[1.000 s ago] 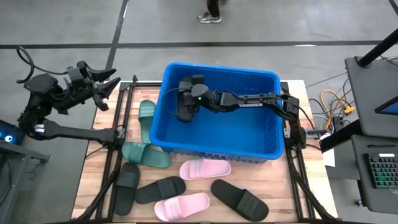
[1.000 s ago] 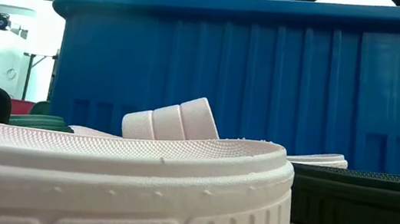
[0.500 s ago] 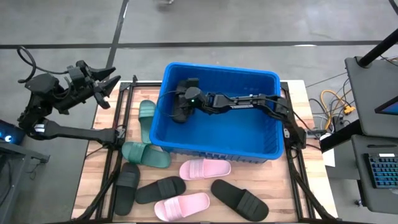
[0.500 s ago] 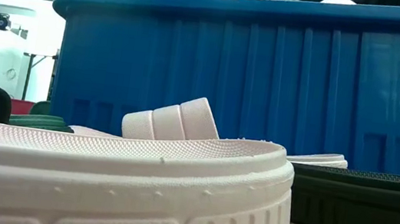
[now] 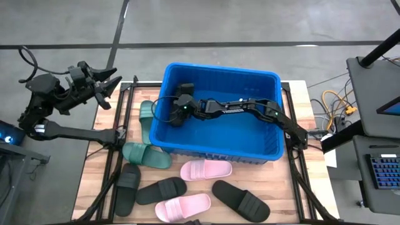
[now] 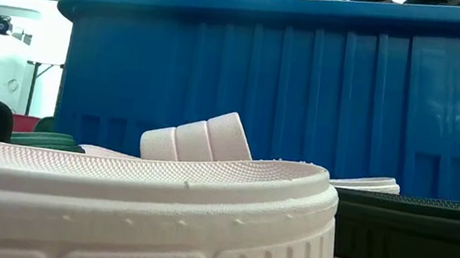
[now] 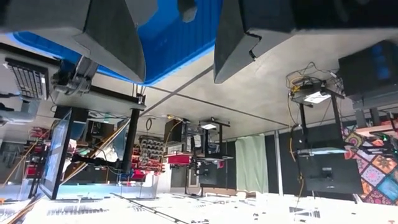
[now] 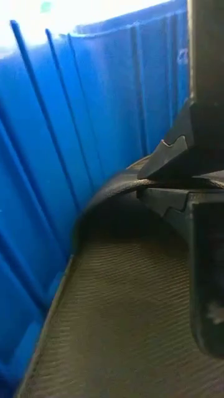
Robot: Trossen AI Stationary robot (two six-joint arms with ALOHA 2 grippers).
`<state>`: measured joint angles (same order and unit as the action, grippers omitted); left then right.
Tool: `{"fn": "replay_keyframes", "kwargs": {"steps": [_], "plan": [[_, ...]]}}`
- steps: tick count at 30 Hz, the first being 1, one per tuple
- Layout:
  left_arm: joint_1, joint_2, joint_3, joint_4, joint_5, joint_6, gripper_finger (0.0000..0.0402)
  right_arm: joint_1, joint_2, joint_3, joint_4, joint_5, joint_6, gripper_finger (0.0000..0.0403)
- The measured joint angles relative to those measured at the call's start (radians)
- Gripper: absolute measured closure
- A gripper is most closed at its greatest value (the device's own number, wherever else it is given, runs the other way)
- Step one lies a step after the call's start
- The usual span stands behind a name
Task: Pick and place slides into bin
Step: Put the black slide into the blue bin
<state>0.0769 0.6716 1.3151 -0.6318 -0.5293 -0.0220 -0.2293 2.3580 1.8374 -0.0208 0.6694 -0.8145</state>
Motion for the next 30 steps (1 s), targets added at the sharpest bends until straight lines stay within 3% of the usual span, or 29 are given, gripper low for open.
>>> {"fn": "replay_keyframes", "kwargs": {"steps": [8, 30], "plan": [[0.0, -0.003, 0.0, -0.001, 0.001, -0.001, 0.0226, 0.001, 0.0, 0.043, -0.115, 0.031, 0.007, 0.039], [0.0, 0.004, 0.0, 0.002, 0.002, -0.001, 0.0226, -0.009, 0.012, 0.046, -0.148, -0.014, 0.123, 0.039]]}}
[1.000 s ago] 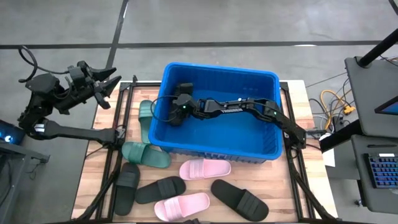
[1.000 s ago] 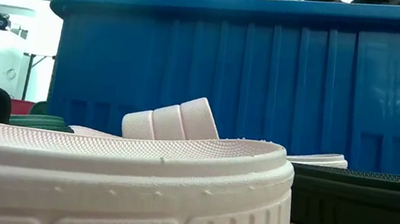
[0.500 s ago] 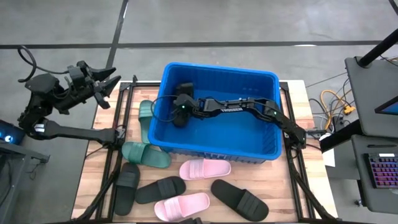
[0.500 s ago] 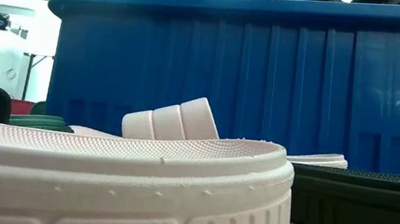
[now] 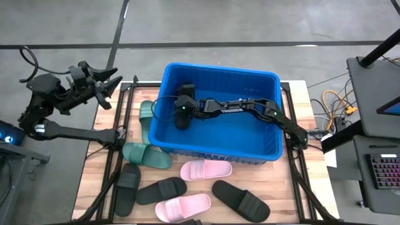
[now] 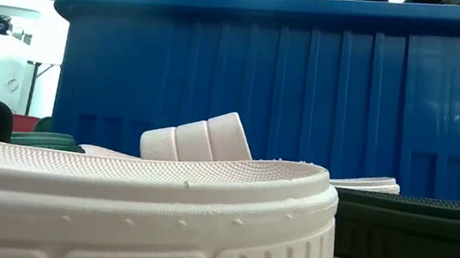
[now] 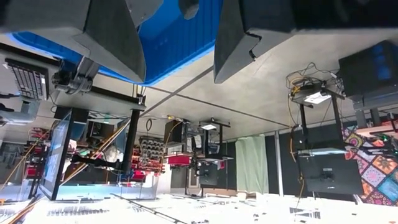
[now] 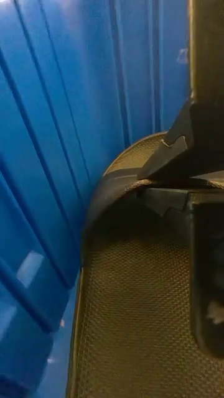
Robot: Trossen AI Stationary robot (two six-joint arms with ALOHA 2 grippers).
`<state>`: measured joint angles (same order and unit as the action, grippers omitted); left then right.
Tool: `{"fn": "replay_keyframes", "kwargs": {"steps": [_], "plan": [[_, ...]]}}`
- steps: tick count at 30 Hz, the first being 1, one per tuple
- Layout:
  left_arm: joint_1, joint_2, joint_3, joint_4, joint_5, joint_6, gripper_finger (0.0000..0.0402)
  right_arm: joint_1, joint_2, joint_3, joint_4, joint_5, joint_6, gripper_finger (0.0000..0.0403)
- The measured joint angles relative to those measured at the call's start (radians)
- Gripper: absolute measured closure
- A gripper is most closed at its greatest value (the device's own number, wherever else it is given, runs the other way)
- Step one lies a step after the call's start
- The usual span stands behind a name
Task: Pick and place slides into bin
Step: Put the black slide into the blue bin
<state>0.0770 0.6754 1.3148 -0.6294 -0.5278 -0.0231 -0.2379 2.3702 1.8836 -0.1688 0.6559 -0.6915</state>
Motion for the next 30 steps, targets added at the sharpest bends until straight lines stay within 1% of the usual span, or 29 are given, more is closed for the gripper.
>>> {"fn": "replay_keyframes", "kwargs": {"steps": [4, 6, 8, 10, 14, 16, 19, 25, 30], "plan": [[0.0, 0.002, 0.0, 0.0, 0.0, 0.0, 0.0226, 0.004, -0.001, 0.065, -0.108, 0.0, 0.106, 0.039], [0.0, 0.003, 0.0, 0.0, 0.0, 0.0, 0.0226, 0.004, 0.001, 0.085, -0.132, 0.0, 0.144, 0.039], [0.0, 0.003, 0.0, 0.0, 0.0, 0.0, 0.0226, 0.004, 0.005, 0.093, -0.154, -0.029, 0.203, 0.039], [0.0, 0.003, 0.0, 0.0, 0.0, 0.0, 0.0226, 0.004, 0.012, 0.092, -0.176, -0.064, 0.227, 0.039], [0.0, 0.003, -0.001, 0.0, 0.0, 0.0, 0.0226, 0.008, 0.02, 0.089, -0.168, -0.034, 0.216, 0.039], [0.0, 0.003, -0.001, 0.0, 0.0, 0.001, 0.0226, 0.004, 0.02, 0.089, -0.151, -0.04, 0.267, 0.039], [0.0, 0.003, -0.001, 0.0, 0.0, 0.0, 0.0226, -0.003, 0.02, 0.088, -0.146, -0.076, 0.34, 0.039], [0.0, 0.004, -0.001, 0.0, 0.0, 0.0, 0.0226, -0.003, 0.02, 0.087, -0.135, -0.079, 0.374, 0.039], [0.0, 0.004, -0.001, 0.0, 0.0, 0.0, 0.0226, -0.003, 0.02, 0.087, -0.13, -0.086, 0.467, 0.0384]]}}
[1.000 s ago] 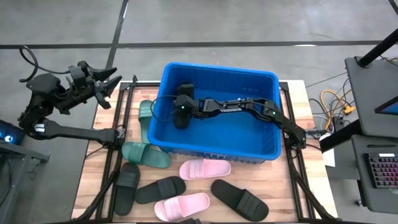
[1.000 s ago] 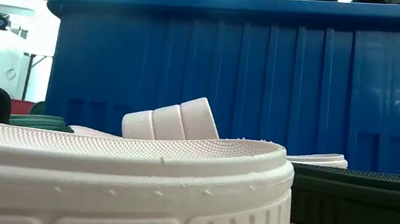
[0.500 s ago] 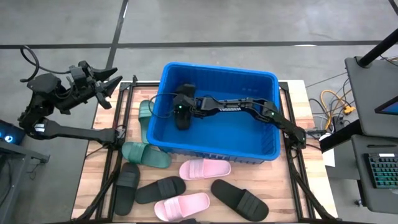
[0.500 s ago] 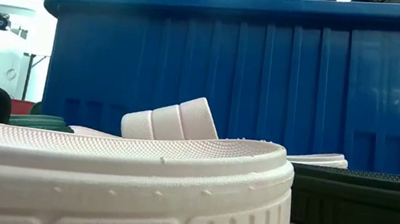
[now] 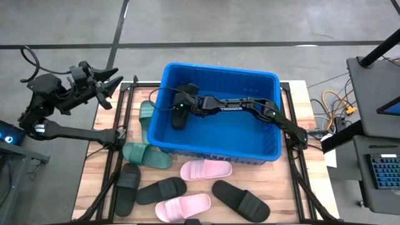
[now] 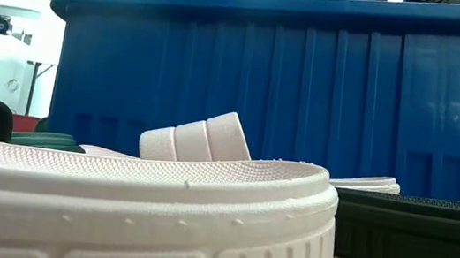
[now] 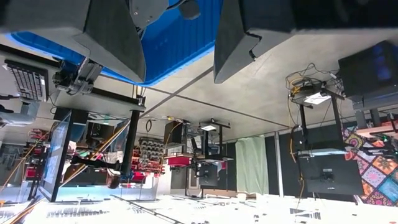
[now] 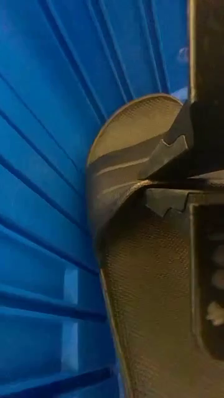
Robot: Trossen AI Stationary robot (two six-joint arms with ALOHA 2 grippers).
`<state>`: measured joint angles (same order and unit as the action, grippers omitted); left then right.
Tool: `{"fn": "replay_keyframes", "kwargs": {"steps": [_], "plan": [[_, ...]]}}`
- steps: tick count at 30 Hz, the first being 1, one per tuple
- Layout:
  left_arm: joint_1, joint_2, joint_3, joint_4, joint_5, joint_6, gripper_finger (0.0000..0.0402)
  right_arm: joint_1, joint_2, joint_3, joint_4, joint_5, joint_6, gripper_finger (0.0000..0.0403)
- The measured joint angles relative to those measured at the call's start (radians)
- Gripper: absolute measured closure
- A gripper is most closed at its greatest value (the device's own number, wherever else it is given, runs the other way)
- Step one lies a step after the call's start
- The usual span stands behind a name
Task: Pick and place slides into bin
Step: Put the black slide into the blue bin, then put the right black slide into the blue bin
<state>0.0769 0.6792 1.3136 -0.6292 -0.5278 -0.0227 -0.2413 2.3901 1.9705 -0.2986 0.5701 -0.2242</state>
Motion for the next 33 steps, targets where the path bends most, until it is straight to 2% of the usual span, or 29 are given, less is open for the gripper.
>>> {"fn": "replay_keyframes", "kwargs": {"steps": [10, 15, 19, 23, 33], "plan": [[0.0, 0.0, 0.0, 0.0, 0.0, 0.0, 0.0226, -0.002, 0.0, 0.002, -0.007, -0.022, 0.096, 0.028], [0.0, 0.0, 0.0, 0.0, 0.0, 0.0, 0.0226, -0.003, -0.003, 0.004, -0.065, -0.052, 0.122, 0.0249], [0.0, 0.0, 0.0, 0.0, 0.0, 0.0, 0.0226, -0.006, -0.01, 0.005, -0.124, -0.11, 0.173, 0.0233], [0.0, 0.0, 0.0, 0.0, 0.0, 0.002, 0.0226, -0.003, -0.019, 0.006, -0.136, -0.124, 0.182, 0.0224], [0.0, 0.0, -0.001, 0.0, 0.0, 0.001, 0.0226, 0.003, -0.056, 0.019, -0.147, -0.242, 0.159, 0.0229]]}}
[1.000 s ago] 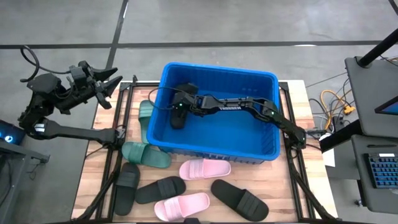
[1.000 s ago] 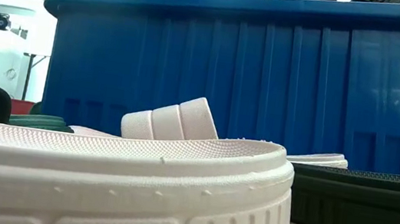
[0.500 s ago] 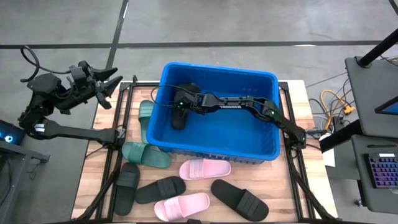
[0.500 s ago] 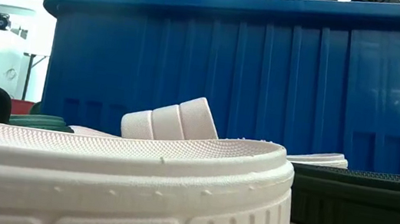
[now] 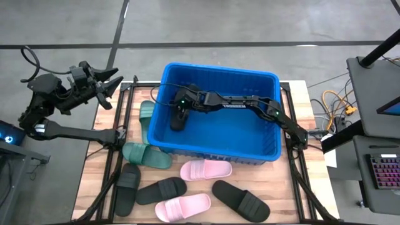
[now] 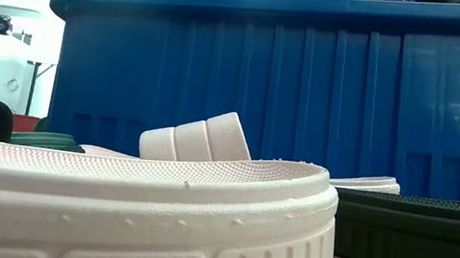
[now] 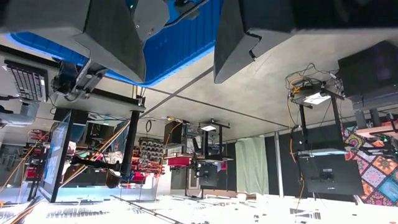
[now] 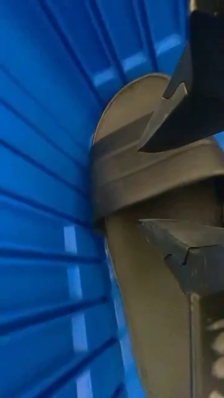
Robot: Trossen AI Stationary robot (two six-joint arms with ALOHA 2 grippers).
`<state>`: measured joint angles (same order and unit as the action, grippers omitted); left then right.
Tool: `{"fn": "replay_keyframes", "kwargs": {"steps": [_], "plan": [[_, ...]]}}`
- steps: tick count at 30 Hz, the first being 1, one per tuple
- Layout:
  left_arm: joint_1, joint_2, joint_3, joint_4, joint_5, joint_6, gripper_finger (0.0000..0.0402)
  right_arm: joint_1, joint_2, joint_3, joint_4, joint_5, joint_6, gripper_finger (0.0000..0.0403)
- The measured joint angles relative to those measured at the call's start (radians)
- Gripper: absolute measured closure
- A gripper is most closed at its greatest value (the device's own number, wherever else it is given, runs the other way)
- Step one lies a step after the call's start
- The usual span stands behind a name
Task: Pick and place slides into bin
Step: Put the right black slide into the blue bin
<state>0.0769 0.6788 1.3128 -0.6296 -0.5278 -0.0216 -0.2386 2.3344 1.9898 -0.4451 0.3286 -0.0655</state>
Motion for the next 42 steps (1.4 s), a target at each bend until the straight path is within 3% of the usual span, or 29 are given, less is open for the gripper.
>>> {"fn": "replay_keyframes", "kwargs": {"steps": [8, 16, 24, 30, 42], "plan": [[0.0, 0.0, 0.0, -0.008, 0.0, 0.0, 0.0226, -0.003, -0.002, 0.095, -0.02, -0.032, 0.03, 0.0266], [0.0, 0.0, 0.0, -0.008, 0.0, 0.0, 0.0226, -0.003, -0.008, 0.367, -0.194, -0.049, 0.041, 0.0331], [0.0, 0.0, 0.0, -0.008, 0.0, 0.002, 0.0226, 0.003, -0.276, 0.275, -0.148, -0.198, 0.096, 0.0353], [0.0, 0.0, -0.001, -0.007, 0.0, 0.002, 0.0226, 0.043, -0.469, 0.206, -0.162, -0.252, 0.144, 0.0326], [0.0, -0.017, -0.006, -0.007, 0.025, 0.002, 0.0226, 0.309, -0.71, 0.078, -0.453, -0.255, 0.505, 0.0193]]}}
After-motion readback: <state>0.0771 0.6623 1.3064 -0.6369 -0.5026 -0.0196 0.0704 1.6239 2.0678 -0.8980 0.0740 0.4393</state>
